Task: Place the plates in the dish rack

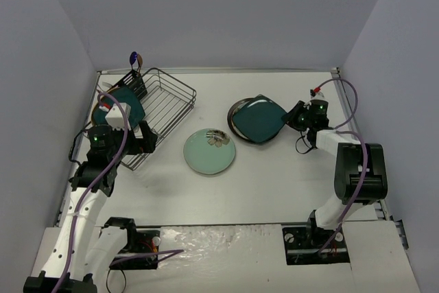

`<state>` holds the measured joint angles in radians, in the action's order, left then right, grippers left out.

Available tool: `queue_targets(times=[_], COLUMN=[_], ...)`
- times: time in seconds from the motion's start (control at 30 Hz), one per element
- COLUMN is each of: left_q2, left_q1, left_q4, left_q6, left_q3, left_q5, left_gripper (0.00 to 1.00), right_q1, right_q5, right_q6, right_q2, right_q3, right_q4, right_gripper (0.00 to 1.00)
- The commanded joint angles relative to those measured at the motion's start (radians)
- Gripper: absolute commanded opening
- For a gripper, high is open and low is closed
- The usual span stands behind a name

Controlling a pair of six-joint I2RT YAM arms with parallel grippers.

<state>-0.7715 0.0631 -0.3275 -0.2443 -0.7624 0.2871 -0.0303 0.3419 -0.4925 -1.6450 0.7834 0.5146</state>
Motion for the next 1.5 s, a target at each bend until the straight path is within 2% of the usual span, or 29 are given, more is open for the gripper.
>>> queue_targets(times=[0.0,0.1,0.53,0.83,1.07,1.43,1.47], left_q2=[0.000,0.000,-0.002,-0.008,-0.015,-0.021,-0.022], left_q1=[0.004,0.004,0.003,0.003,0.003,0.003,0.003], left_q4=[0.061,0.057,0.051,0.048,0.045,0.044,0.044], left_q6=[-0.010,-0.009,-0.007,-0.009,-0.009,-0.006,-0.006], left_q3=[-0.036,-0.037,-0.036,-0.036,-0.038,-0.038,-0.038], left_q5=[0.004,0.003,-0.007,-0.009,-0.014,-0.017,-0.017], left_gripper=[0.97,0.97,0.97,0.97,0.97,0.97,0.97], right_q1=[-0.001,-0.005,-0.016,-0.016,-0.033,-0.040,-0.040], right_q5=[-0.031,-0.033,-0.101,-0.101,-0.097,-0.061,-0.059], right_q6=[0.021,-0.018,-0.134,-0.175,-0.227,-0.225,-0.227], right_q2=[0.055,0.069,0.263,0.287,0.276,0.229,0.228], right_q3=[-0.004,-0.033,-0.189,-0.229,-0.288,-0.299,-0.300], right_q4=[0.049,0.068,0.021,0.008,0.065,0.097,0.101], right_gripper=[0.04,0.00,0.00,0.00,0.10,0.18,0.21])
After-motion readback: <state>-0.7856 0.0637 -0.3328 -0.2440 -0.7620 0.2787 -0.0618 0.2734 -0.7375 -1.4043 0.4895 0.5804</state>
